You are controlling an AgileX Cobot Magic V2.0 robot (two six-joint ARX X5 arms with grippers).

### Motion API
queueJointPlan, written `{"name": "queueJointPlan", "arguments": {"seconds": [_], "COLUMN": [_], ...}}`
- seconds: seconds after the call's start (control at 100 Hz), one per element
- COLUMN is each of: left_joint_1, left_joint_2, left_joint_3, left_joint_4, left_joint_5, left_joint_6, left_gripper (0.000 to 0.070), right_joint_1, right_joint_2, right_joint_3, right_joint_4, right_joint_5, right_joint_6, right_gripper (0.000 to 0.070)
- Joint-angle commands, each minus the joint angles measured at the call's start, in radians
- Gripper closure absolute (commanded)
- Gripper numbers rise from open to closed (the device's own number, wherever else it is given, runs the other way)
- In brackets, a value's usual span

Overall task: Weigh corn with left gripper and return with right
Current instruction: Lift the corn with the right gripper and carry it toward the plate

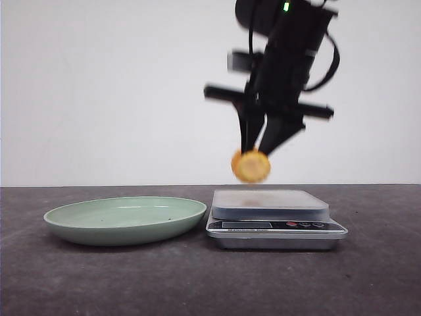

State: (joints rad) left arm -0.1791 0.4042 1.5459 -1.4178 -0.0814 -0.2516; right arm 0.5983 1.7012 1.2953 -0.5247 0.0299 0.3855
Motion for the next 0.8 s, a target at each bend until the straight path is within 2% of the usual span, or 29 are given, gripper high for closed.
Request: {"name": "queueJointPlan", "arguments": {"seconds": [0.0, 0.27, 0.55, 0.79], "left_joint_1": [-0.002, -0.002, -0.002, -0.002], "left_joint_2": [0.000, 0.000, 0.000, 0.000], "left_joint_3": [0.016, 0.016, 0.016, 0.016], "left_joint_4": [-0.026, -0.026, -0.026, -0.025], "left_joint_5": [0.000, 0.000, 0.000, 0.000], "left_joint_6": [-0.003, -0.004, -0.019, -0.026], "left_gripper": [0.0143, 0.0143, 0.0143, 0.0143], "right_joint_1": [0.023, 0.132, 0.235, 0.266], "right_joint_2": [-0.039, -0.051, 0.036, 0.156], "right_joint_3": [0.045, 0.170, 0.173, 0.173], "right_joint_4": [0.016, 0.036, 0.119, 0.152], "right_joint_5": [-0.005, -0.010, -0.002, 0.006], "right_joint_6": [-0.029, -0.034, 0.009, 0.050], "right_gripper": [0.0700, 0.0700, 0.0700, 0.0700]}}
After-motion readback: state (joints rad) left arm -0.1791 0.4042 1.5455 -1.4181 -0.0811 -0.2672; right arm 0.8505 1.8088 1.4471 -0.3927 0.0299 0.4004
